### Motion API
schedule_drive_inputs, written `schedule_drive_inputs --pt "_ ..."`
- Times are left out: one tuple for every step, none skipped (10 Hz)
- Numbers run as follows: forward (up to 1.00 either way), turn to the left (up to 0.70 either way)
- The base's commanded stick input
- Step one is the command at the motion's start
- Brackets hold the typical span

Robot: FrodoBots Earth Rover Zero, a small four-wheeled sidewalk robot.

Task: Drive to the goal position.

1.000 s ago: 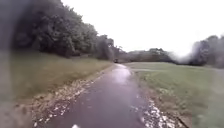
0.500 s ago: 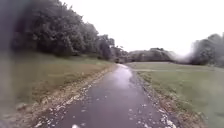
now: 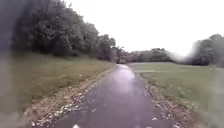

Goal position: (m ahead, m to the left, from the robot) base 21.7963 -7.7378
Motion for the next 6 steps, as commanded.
schedule_drive_inputs --pt "0.70 0.00" --pt "0.70 -0.05" --pt "0.70 -0.14" --pt "0.70 -0.29" --pt "0.70 -0.31" --pt "0.70 -0.16"
